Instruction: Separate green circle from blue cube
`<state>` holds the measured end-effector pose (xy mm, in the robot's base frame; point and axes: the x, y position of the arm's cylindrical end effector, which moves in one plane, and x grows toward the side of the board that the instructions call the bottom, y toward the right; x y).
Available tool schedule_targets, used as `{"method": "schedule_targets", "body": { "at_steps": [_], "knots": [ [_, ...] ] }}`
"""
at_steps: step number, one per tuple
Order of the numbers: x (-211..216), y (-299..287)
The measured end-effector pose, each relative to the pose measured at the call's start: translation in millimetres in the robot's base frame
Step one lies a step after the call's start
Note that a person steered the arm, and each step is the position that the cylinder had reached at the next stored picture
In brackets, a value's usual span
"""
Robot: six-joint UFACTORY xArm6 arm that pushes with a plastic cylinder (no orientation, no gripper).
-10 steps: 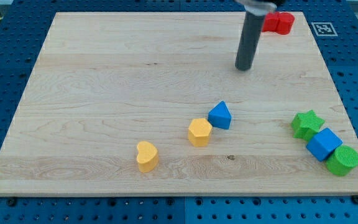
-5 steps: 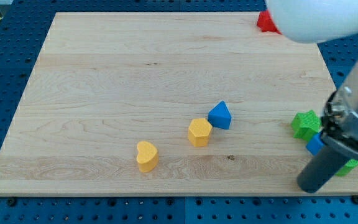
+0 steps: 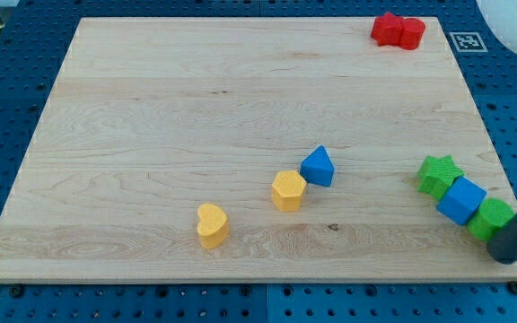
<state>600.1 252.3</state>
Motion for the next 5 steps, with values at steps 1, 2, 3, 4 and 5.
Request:
{"method": "schedule_targets", "body": {
  "at_steps": [1,2,3,4,5],
  "knots": [
    [-14.4,-1.1],
    [-27.4,-1.1],
    [-33.4,-1.1],
    [-18.3,0.2],
    [-9.8,3.0]
  ]
}}
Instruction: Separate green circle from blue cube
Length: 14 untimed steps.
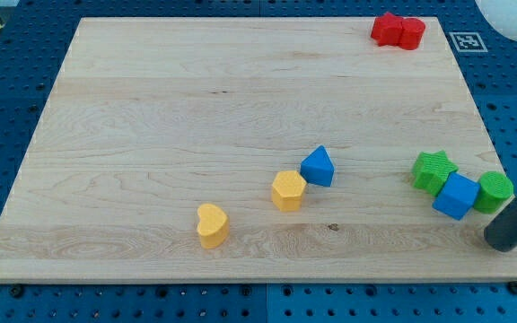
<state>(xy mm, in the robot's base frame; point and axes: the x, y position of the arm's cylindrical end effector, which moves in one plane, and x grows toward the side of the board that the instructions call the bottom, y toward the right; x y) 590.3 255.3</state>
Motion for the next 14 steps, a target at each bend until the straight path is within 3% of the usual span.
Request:
{"method": "schedule_targets", "body": {
  "at_steps": [6,9,14],
  "knots": [
    [-20.8,35.0],
    [-59.4,33.4],
    [-83.6,-12.9]
  ]
}}
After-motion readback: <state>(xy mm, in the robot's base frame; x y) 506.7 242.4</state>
